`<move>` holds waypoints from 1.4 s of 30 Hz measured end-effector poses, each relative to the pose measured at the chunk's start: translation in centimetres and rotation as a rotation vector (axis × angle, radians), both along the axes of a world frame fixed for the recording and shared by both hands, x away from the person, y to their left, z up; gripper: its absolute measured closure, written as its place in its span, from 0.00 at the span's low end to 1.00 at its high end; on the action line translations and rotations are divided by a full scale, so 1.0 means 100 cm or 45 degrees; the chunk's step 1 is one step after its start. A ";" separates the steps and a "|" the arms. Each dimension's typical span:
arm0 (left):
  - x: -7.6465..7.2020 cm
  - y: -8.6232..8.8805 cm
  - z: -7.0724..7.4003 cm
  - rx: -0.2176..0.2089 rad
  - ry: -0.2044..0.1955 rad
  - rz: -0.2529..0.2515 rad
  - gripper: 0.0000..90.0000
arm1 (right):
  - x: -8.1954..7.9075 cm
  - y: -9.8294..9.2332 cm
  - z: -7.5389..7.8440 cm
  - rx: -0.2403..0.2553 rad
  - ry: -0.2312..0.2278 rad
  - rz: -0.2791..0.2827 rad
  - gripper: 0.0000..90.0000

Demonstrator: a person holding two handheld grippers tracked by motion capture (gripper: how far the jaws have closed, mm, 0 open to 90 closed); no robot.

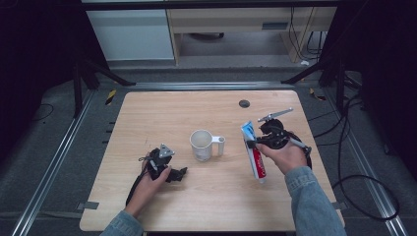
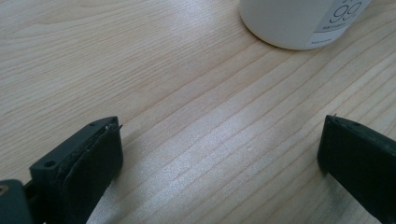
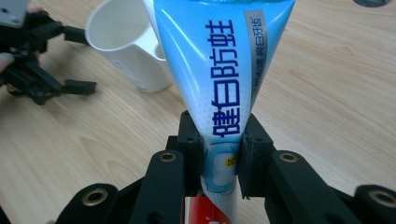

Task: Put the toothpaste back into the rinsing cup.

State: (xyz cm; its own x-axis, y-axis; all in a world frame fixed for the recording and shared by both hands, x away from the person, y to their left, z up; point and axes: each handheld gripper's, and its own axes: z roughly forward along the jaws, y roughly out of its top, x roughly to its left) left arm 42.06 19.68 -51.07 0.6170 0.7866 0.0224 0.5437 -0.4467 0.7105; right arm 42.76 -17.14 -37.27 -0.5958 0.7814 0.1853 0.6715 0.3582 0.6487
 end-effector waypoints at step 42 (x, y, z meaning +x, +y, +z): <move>0.000 0.000 0.000 -0.002 -0.003 -0.001 0.00 | -0.033 0.071 0.031 0.243 -0.281 0.020 0.82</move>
